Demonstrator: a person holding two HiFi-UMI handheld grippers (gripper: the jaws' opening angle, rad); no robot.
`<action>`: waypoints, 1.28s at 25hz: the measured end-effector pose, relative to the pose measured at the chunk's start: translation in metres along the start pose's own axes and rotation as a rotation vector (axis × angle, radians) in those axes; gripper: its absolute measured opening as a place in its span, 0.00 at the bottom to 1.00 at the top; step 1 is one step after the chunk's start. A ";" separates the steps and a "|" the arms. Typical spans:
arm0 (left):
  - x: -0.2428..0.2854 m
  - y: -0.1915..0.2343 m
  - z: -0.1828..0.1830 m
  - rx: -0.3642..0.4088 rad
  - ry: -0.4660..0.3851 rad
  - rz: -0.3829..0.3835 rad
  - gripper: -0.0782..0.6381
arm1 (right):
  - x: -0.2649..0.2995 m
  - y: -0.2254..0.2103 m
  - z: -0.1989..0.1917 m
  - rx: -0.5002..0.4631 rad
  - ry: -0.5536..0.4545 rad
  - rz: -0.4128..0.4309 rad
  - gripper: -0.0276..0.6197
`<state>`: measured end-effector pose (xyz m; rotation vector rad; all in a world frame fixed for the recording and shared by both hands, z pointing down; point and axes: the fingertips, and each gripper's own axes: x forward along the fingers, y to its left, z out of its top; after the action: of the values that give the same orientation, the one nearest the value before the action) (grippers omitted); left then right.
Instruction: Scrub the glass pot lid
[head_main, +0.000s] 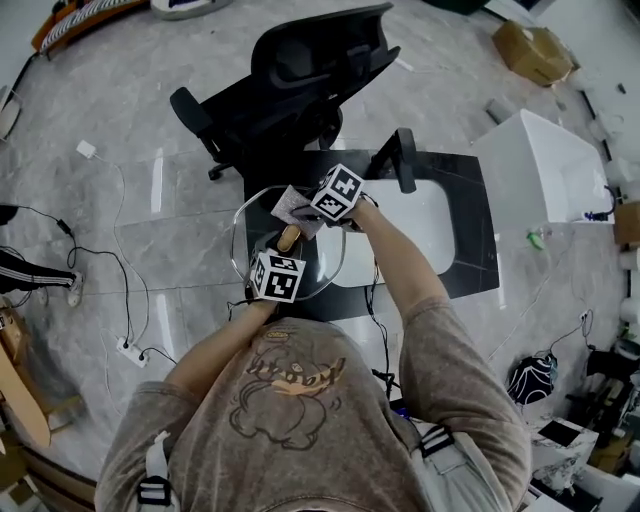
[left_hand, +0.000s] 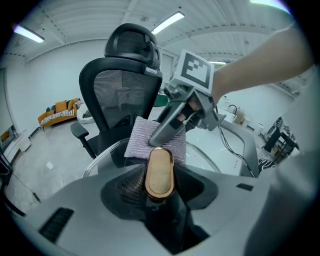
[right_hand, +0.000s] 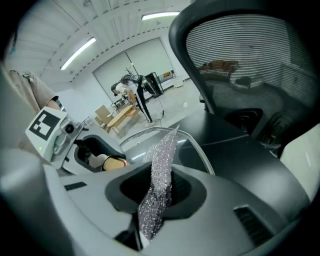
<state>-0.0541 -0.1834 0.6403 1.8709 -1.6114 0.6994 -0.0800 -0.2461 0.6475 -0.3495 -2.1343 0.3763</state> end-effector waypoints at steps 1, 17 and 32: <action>0.000 0.000 0.000 -0.001 0.003 -0.004 0.37 | -0.004 0.001 -0.006 0.015 -0.011 -0.008 0.17; 0.001 0.001 -0.001 0.036 0.139 -0.111 0.37 | -0.029 0.067 -0.079 0.212 -0.141 -0.255 0.17; -0.002 -0.016 -0.007 -0.012 0.350 -0.277 0.37 | 0.028 0.137 -0.068 0.457 -0.225 -0.421 0.17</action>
<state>-0.0384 -0.1748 0.6423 1.7964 -1.1109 0.8358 -0.0239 -0.1008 0.6506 0.4148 -2.1875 0.6577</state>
